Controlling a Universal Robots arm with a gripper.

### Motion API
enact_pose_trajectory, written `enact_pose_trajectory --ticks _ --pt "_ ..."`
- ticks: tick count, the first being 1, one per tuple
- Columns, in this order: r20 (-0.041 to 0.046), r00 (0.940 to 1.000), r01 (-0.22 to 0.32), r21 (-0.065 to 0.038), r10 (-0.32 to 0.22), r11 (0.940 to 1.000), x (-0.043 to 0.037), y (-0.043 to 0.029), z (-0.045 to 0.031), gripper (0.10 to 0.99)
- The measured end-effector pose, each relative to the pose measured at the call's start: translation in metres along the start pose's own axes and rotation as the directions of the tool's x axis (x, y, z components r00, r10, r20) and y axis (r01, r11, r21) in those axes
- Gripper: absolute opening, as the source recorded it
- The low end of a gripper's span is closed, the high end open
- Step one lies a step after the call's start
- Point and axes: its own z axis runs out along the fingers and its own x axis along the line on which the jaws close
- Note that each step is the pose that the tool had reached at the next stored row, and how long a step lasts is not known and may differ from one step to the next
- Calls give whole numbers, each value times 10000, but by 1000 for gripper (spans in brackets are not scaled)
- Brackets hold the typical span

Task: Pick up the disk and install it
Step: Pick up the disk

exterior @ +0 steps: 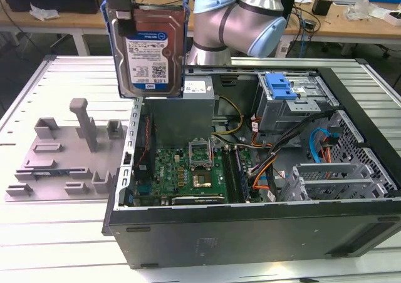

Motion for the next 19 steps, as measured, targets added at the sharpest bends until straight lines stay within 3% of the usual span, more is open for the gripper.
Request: enact_pose_trajectory --ticks 3,11,14,19 --pt "-1 10000 18 -3 -18 10000 59 -71 -2 369" --pt "-17 10000 20 -7 -20 10000 332 -269 -6 369" --pt "-17 10000 21 -9 -21 10000 440 -381 -9 369" --pt "-17 10000 24 -14 -24 10000 535 -554 -14 369"
